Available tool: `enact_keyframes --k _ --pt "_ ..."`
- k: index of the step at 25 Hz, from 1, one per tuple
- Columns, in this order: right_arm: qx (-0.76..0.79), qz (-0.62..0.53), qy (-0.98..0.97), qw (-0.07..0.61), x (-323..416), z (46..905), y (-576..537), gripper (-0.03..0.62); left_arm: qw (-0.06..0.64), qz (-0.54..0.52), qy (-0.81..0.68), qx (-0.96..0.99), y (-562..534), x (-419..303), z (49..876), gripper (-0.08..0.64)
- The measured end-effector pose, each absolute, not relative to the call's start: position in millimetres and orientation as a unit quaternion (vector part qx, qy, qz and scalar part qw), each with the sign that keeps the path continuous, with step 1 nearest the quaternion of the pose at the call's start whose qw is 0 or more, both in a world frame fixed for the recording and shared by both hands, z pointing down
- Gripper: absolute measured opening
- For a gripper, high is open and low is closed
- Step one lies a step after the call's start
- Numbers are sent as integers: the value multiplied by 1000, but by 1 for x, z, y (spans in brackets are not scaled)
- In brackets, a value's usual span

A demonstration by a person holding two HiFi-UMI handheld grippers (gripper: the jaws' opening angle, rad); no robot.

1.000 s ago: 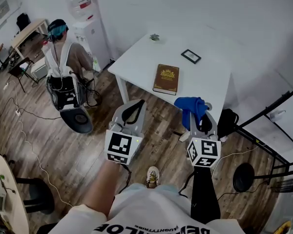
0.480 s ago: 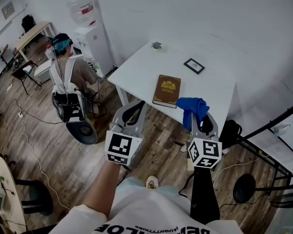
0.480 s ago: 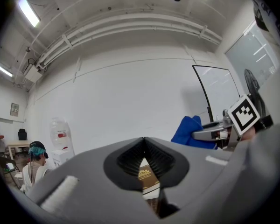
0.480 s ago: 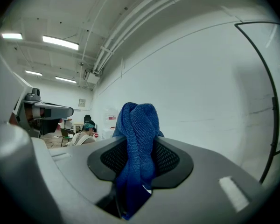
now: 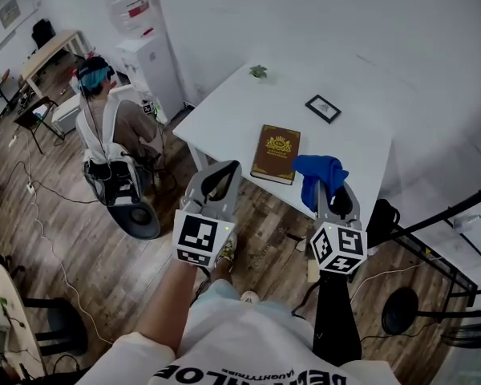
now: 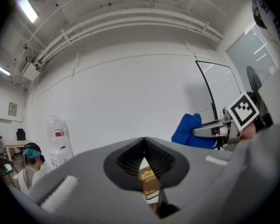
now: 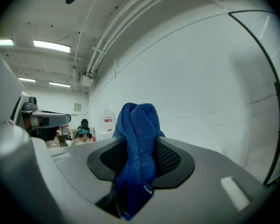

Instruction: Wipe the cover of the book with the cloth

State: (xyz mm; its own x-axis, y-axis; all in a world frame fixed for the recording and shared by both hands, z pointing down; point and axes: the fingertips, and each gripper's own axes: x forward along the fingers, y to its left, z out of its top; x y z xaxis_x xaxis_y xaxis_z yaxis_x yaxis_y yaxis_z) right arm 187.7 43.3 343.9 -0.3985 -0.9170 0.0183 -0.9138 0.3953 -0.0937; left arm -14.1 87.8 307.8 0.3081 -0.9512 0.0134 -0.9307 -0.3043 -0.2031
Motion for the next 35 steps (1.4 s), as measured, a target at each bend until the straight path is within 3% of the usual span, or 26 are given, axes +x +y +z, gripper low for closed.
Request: enact_keyframes --k 5,12,23,35 --pt "-557 -45 829 22 178 347 -7 132 83 -54 570 -815 29 -26 313 57" --pt "-599 -6 801 -28 148 353 -92 132 84 -50 535 -839 -75 -45 319 57" --pt "-590 -87 802 -23 95 369 -181 132 79 -48 475 -875 -186 -73 334 57" --pt "-594 -142 788 -82 76 420 -221 132 49 -57 436 -897 -236 -69 372 57"
